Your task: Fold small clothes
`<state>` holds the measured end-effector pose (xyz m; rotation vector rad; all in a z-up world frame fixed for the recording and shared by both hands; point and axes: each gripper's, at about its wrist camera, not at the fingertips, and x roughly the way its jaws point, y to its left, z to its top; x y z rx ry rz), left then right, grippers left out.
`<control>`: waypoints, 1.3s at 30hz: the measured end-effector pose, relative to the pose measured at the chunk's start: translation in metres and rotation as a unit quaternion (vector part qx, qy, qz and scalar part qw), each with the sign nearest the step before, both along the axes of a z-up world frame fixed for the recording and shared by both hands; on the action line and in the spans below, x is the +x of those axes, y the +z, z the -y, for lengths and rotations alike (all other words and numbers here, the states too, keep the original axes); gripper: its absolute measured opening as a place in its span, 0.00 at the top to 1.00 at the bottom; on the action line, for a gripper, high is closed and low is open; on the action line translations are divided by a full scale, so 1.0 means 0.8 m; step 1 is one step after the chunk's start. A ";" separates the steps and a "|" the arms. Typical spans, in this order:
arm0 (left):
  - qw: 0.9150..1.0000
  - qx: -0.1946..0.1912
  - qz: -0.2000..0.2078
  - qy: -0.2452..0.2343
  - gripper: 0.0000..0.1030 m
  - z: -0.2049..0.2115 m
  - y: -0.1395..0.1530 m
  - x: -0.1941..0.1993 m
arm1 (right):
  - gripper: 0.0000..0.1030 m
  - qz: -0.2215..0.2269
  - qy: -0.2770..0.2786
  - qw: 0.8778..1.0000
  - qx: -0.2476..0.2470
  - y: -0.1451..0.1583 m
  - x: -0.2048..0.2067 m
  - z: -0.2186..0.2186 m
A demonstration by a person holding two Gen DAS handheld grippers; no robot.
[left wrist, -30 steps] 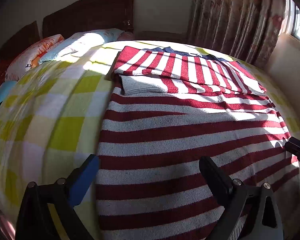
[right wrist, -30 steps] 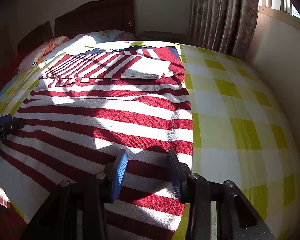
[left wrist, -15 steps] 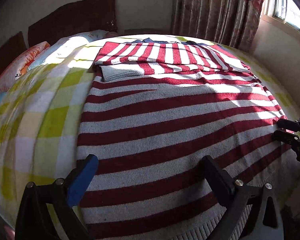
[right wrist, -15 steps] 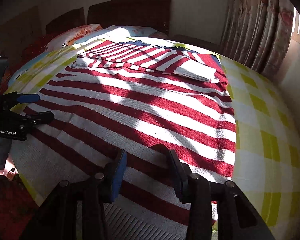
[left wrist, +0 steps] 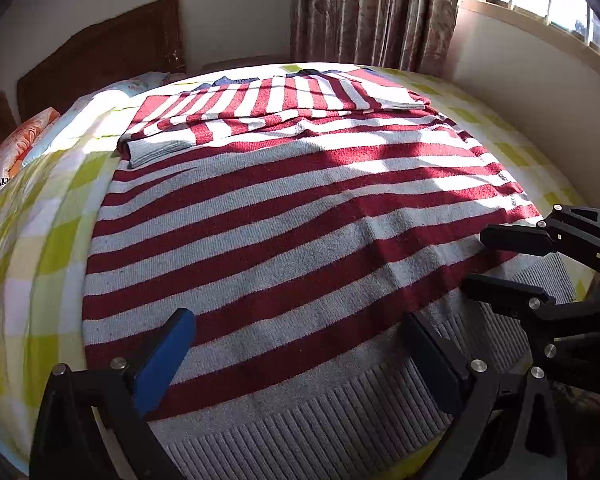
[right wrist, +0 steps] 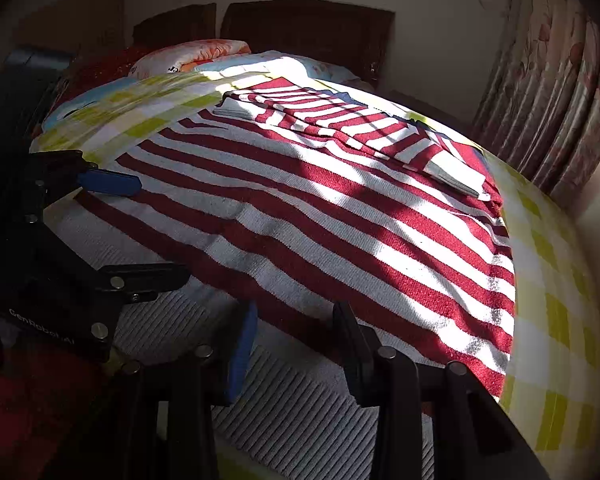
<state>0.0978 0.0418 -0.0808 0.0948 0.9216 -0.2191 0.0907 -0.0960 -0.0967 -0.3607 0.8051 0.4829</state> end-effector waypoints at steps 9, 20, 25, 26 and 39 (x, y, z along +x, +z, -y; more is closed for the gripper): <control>0.998 -0.014 0.004 0.067 0.00 -0.066 -0.001 -0.022 | 0.60 -0.032 -0.086 0.994 0.063 0.002 0.001 0.100; 1.000 -0.013 -0.009 -0.005 0.00 -0.011 0.001 -0.033 | 0.58 0.010 0.044 0.999 -0.002 -0.001 -0.050 -0.017; 0.999 -0.009 -0.009 0.047 0.00 -0.052 -0.001 -0.033 | 0.57 -0.017 -0.002 1.000 0.020 0.001 -0.036 0.027; 0.999 -0.012 -0.008 0.048 0.00 -0.058 -0.001 -0.035 | 0.56 -0.019 -0.013 0.999 0.023 0.001 -0.034 0.037; 0.999 -0.028 -0.001 0.026 0.00 -0.049 0.002 -0.044 | 0.55 -0.009 -0.054 0.997 0.051 0.000 -0.032 0.064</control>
